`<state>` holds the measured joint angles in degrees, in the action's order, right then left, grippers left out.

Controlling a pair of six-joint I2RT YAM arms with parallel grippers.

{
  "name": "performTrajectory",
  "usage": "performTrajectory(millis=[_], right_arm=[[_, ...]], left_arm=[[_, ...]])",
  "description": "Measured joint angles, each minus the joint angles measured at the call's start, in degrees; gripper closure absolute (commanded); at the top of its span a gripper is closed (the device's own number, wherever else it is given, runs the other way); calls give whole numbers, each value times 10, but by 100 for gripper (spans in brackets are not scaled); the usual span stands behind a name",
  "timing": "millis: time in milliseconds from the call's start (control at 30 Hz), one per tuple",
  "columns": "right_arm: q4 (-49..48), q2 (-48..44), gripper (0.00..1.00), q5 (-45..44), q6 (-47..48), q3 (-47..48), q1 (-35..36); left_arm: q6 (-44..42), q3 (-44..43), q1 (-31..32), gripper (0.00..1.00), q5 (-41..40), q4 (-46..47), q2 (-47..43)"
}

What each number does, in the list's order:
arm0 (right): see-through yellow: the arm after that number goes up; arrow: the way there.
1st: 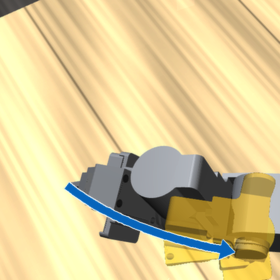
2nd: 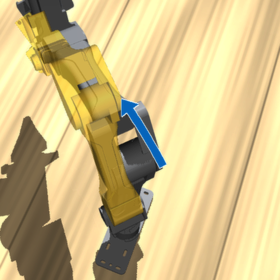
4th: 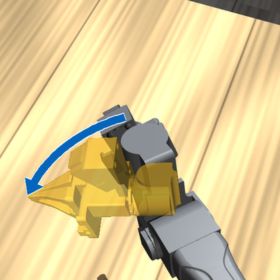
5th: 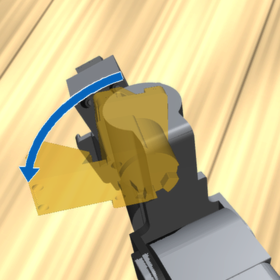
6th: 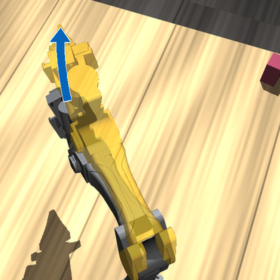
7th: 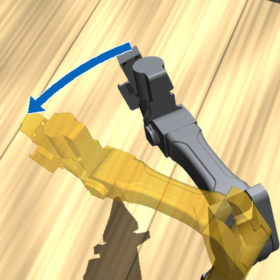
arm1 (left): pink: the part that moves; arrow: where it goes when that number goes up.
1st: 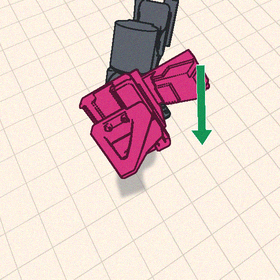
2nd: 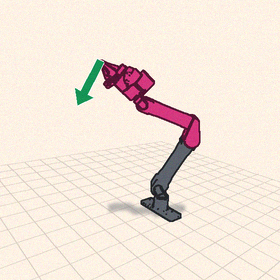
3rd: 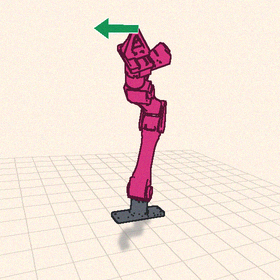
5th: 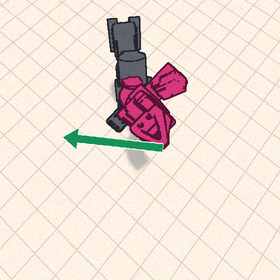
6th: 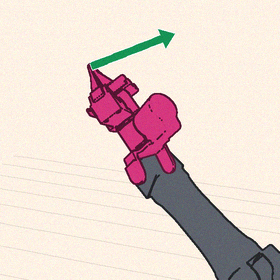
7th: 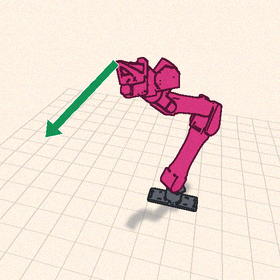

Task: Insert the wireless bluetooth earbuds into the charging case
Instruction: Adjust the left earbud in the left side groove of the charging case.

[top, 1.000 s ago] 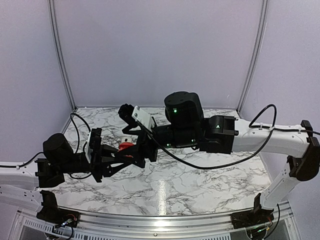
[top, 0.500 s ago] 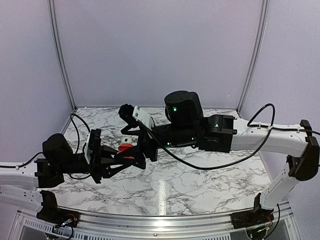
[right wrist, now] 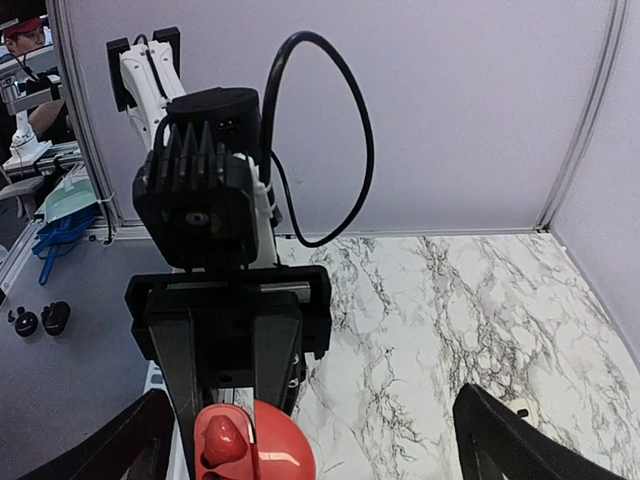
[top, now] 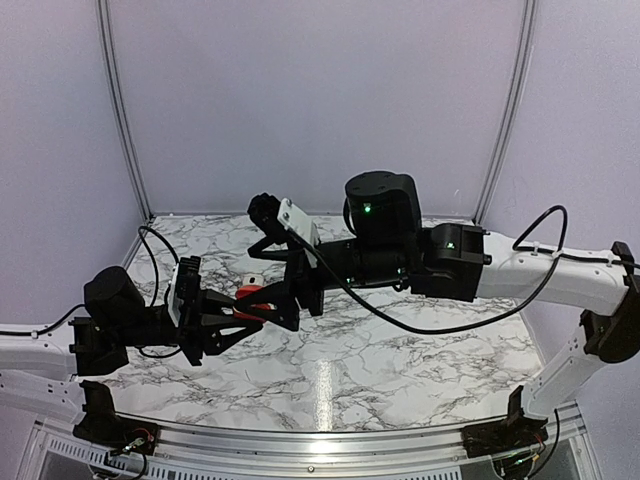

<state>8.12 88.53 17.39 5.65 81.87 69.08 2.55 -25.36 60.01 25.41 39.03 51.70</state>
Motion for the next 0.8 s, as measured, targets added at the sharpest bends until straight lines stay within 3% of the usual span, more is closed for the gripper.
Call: performTrajectory(millis=[433, 800], right_arm=[[19, 1, 3, -48, -9, 2, -2], [18, -10, 8, 28, -27, 2, -18]], left_arm=[[-2, 0, 0, 100, -7, 0, 0], [3, 0, -2, 100, -24, 1, 0]])
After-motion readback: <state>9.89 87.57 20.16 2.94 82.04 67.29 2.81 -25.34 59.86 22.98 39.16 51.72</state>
